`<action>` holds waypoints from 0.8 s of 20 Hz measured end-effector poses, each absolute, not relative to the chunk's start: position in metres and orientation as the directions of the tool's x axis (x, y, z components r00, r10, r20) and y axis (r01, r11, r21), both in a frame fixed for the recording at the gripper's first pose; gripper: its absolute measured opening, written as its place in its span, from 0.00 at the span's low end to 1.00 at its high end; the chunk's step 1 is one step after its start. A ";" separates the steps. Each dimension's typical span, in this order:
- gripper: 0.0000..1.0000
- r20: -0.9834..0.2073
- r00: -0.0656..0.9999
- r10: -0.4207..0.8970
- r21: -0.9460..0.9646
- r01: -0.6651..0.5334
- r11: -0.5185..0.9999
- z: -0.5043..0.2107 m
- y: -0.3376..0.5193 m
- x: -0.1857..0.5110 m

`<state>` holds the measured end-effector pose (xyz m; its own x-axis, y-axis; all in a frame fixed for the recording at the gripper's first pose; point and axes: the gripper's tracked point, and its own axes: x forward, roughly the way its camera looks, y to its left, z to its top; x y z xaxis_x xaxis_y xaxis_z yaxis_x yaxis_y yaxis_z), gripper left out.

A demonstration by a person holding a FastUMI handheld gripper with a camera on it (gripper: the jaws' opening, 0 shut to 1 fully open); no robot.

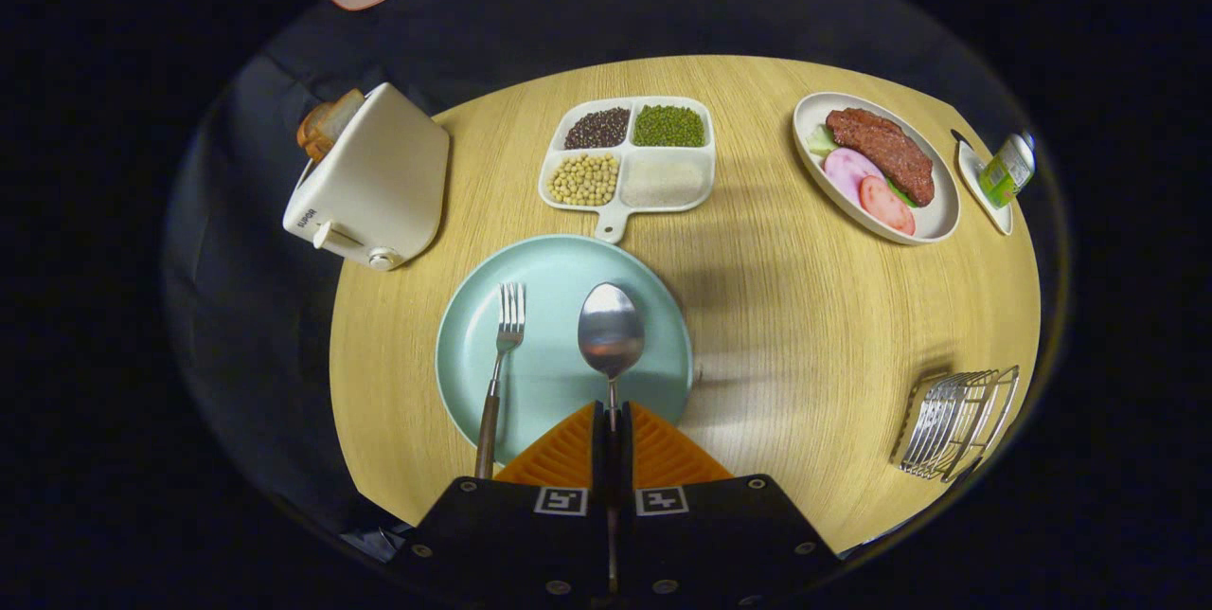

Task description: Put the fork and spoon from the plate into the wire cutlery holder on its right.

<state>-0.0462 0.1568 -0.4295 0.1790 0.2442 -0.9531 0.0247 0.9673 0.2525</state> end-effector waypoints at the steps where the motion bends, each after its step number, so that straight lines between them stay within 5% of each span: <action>1: 0.04 -0.947 0.204 0.249 0.260 0.029 0.965 -0.421 0.154 -0.045; 16: 0.04 -0.908 0.397 0.134 0.240 0.231 0.943 -0.341 -0.016 -0.093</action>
<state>-0.0926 -0.0163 -0.3411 0.3971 0.1341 -0.9079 0.2309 0.9429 0.2403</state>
